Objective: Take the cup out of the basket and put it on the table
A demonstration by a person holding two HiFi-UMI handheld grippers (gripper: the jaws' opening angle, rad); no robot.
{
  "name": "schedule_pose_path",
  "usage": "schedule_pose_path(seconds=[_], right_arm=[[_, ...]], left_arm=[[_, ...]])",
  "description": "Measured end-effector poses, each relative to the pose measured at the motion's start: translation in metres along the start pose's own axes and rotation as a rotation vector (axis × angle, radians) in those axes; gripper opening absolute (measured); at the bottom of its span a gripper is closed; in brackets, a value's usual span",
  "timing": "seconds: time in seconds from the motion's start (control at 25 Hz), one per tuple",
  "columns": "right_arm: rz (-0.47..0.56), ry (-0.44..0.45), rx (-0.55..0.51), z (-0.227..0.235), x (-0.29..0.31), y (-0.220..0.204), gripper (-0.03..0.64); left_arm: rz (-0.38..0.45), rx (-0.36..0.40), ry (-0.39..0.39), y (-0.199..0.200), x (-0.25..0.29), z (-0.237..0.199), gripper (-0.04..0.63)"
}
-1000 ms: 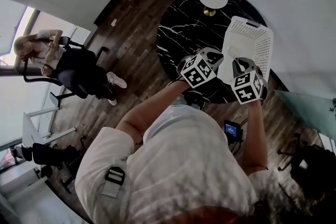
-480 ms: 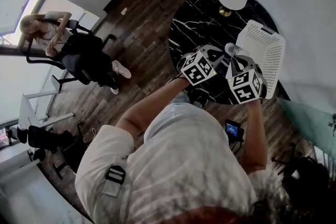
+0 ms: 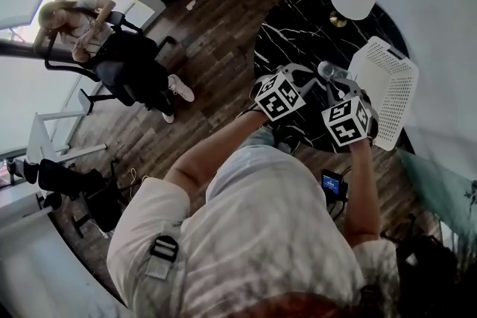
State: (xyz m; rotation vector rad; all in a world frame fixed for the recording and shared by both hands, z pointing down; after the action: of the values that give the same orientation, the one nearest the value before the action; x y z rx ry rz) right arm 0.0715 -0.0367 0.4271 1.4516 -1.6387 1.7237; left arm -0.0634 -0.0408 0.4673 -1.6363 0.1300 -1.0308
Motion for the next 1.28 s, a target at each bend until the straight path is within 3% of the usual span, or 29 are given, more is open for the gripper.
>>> schedule_pose_path(seconds=[1.28], right_arm=[[-0.190, 0.128, 0.007, 0.015, 0.105, -0.006, 0.025]], left_arm=[[-0.102, -0.057, -0.128, -0.057, 0.068, -0.055, 0.006]])
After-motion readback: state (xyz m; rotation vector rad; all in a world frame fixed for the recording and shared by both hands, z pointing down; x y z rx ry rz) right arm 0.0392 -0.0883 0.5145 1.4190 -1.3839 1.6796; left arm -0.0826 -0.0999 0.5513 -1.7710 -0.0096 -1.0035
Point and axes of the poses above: the fingertips, and each gripper's own axes: x forward along the fingers, z to its right, y out of its top, the point moved 10 cm from there along -x, backward along the fingers, and after that the axes turned 5 degrees about y, right-handed, at the moved point
